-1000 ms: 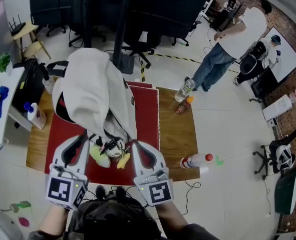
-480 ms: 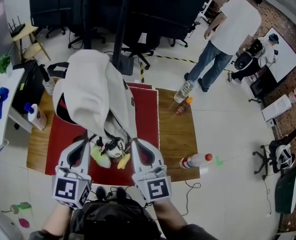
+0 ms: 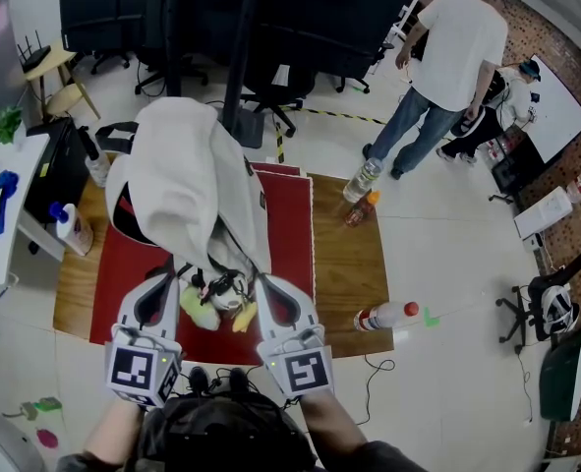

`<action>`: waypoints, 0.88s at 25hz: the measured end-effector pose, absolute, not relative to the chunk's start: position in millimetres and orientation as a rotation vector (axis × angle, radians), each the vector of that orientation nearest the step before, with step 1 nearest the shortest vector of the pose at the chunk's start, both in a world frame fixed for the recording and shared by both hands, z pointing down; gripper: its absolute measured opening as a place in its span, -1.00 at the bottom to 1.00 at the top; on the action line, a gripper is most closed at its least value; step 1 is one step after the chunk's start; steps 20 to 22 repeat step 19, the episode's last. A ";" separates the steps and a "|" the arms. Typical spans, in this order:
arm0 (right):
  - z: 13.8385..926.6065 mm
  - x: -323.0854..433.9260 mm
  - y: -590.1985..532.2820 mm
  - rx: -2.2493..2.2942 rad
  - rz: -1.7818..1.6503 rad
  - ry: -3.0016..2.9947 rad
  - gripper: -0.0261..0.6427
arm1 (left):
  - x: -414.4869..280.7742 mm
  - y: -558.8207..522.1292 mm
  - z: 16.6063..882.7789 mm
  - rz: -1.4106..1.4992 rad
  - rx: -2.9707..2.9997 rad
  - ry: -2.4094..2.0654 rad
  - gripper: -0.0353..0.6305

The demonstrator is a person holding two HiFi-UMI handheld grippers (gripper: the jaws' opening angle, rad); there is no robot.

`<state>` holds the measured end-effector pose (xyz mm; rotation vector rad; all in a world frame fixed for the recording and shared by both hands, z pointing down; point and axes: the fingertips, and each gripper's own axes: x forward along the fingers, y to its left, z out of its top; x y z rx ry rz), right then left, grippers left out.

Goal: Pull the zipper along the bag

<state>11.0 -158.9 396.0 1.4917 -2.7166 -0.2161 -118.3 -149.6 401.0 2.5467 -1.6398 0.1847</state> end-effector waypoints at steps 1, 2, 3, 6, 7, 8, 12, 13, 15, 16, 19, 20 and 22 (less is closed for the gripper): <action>395.7 10.5 -159.6 1.489 -0.219 -2.715 -0.87 | -118.6 -150.1 400.5 0.184 2.549 -1.640 -0.82; 395.6 10.2 -160.4 1.487 -0.220 -2.713 -0.87 | -118.9 -150.8 400.0 0.186 2.552 -1.641 -0.82; 395.9 10.0 -161.3 1.485 -0.217 -2.710 -0.87 | -119.0 -151.7 399.9 0.188 2.554 -1.642 -0.82; 398.0 9.7 -162.5 1.478 -0.209 -2.702 -0.87 | -118.9 -153.1 400.9 0.190 2.547 -1.643 -0.82; 399.1 9.3 -162.7 1.473 -0.212 -2.700 -0.87 | -119.2 -153.2 401.8 0.192 2.544 -1.644 -0.82; 400.0 8.7 -163.0 1.468 -0.215 -2.698 -0.87 | -119.6 -153.4 403.0 0.196 2.541 -1.645 -0.82; 401.5 6.1 -164.7 1.462 -0.209 -2.700 -0.87 | -120.7 -155.3 402.6 0.191 2.549 -1.648 -0.82; 401.6 5.9 -164.8 1.464 -0.206 -2.700 -0.87 | -120.7 -155.3 402.5 0.188 2.546 -1.648 -0.82; 401.7 5.6 -165.0 1.463 -0.207 -2.699 -0.87 | -120.5 -155.4 402.1 0.182 2.540 -1.647 -0.82; 401.6 5.2 -165.2 1.460 -0.210 -2.698 -0.88 | -120.5 -155.7 401.7 0.180 2.539 -1.648 -0.82; 401.0 3.7 -166.1 1.455 -0.214 -2.698 -0.88 | -120.7 -157.1 400.6 0.177 2.542 -1.649 -0.82; 401.0 3.7 -166.1 1.455 -0.214 -2.698 -0.88 | -120.7 -157.1 400.6 0.177 2.542 -1.649 -0.82; 401.0 3.7 -166.1 1.455 -0.214 -2.698 -0.88 | -120.7 -157.1 400.6 0.177 2.542 -1.649 -0.82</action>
